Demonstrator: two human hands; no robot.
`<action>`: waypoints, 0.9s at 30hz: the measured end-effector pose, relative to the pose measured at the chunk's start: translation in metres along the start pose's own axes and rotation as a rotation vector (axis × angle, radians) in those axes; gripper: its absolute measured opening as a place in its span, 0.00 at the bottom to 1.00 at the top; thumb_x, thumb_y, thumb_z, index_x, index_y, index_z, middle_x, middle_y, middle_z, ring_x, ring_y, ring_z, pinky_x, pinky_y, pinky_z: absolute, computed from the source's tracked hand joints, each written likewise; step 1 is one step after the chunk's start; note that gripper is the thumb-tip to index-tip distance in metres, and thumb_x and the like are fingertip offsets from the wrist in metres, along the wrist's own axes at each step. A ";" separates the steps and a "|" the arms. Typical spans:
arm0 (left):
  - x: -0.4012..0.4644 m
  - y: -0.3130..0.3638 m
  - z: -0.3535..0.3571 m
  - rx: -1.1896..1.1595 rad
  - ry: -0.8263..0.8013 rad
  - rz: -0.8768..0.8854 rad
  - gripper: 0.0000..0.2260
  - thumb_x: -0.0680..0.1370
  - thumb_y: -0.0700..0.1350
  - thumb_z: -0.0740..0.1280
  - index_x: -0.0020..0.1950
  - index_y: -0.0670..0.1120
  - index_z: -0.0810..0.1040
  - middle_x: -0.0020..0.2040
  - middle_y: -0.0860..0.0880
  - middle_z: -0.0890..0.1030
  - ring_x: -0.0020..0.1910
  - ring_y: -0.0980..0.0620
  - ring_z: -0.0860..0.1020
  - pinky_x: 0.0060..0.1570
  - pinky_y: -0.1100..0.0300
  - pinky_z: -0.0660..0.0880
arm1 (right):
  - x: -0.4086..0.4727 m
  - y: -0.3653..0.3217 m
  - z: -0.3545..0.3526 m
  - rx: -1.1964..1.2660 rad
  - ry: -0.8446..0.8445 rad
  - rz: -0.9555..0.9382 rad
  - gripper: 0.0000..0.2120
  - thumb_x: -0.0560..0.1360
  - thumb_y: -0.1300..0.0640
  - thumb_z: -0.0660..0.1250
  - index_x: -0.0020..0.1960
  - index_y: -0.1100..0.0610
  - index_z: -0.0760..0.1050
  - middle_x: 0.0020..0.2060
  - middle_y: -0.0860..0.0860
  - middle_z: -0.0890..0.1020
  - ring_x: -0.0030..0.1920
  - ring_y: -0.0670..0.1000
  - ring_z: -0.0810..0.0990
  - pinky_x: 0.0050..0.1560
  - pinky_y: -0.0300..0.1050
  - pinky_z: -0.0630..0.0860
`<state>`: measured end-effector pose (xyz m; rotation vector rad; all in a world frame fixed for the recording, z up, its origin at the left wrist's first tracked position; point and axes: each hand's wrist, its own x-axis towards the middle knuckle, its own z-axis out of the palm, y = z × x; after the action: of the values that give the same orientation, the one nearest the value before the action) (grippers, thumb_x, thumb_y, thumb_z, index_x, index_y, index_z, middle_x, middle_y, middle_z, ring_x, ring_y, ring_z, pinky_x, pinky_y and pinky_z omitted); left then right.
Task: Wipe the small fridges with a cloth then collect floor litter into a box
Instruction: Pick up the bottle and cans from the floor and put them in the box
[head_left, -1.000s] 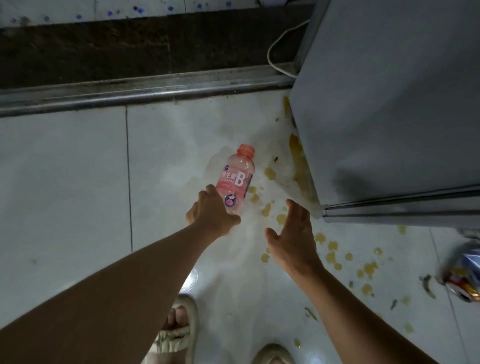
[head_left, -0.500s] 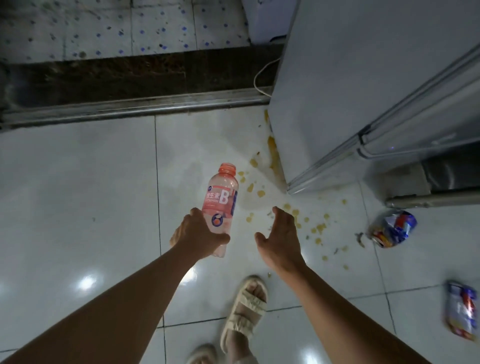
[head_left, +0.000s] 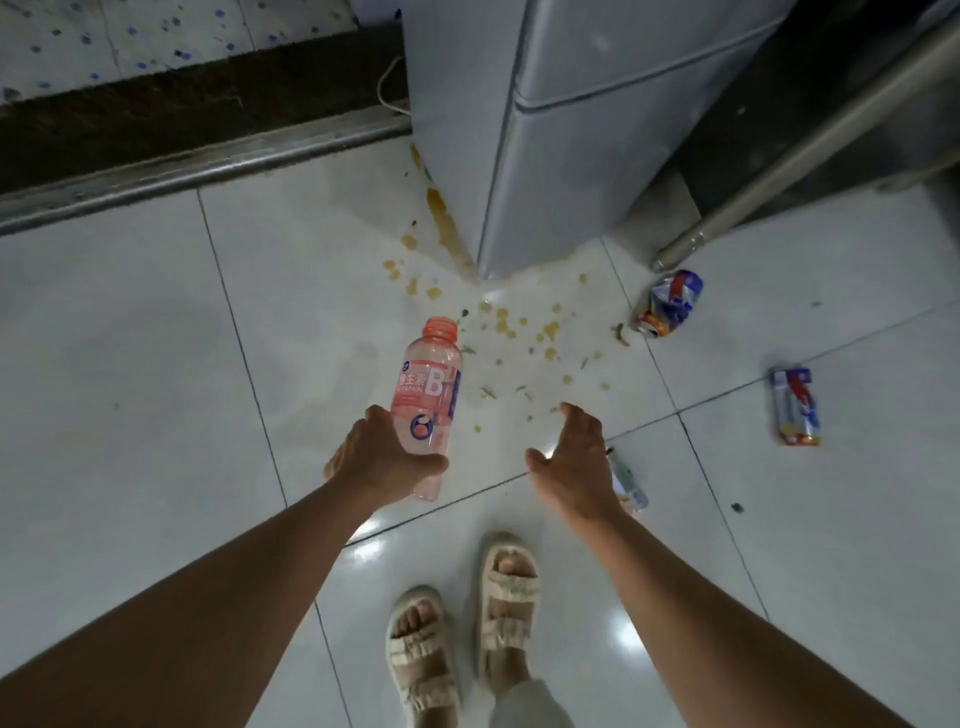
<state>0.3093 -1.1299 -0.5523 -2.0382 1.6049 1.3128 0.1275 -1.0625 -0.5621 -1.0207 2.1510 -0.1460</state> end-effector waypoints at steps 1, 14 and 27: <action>-0.005 0.000 0.012 0.004 -0.013 -0.005 0.31 0.63 0.57 0.76 0.59 0.45 0.68 0.52 0.46 0.78 0.50 0.45 0.78 0.50 0.51 0.78 | -0.006 0.017 -0.002 0.005 0.007 0.024 0.31 0.73 0.58 0.65 0.72 0.61 0.58 0.68 0.58 0.65 0.70 0.56 0.62 0.69 0.47 0.61; 0.036 0.017 0.205 0.039 -0.061 0.104 0.30 0.62 0.56 0.75 0.57 0.46 0.68 0.49 0.48 0.79 0.46 0.47 0.79 0.47 0.51 0.80 | 0.036 0.215 0.043 0.016 0.072 0.141 0.31 0.71 0.61 0.66 0.71 0.61 0.59 0.68 0.58 0.66 0.67 0.58 0.66 0.66 0.48 0.66; 0.140 -0.006 0.331 0.095 -0.035 0.159 0.30 0.63 0.56 0.75 0.57 0.46 0.66 0.49 0.49 0.77 0.47 0.48 0.78 0.47 0.53 0.79 | 0.158 0.338 0.145 -0.130 0.150 0.197 0.42 0.69 0.53 0.70 0.75 0.59 0.51 0.71 0.58 0.62 0.70 0.59 0.60 0.70 0.52 0.61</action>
<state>0.1493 -1.0037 -0.8488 -1.8558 1.8098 1.2886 -0.0520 -0.9169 -0.8891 -0.8866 2.4102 0.0117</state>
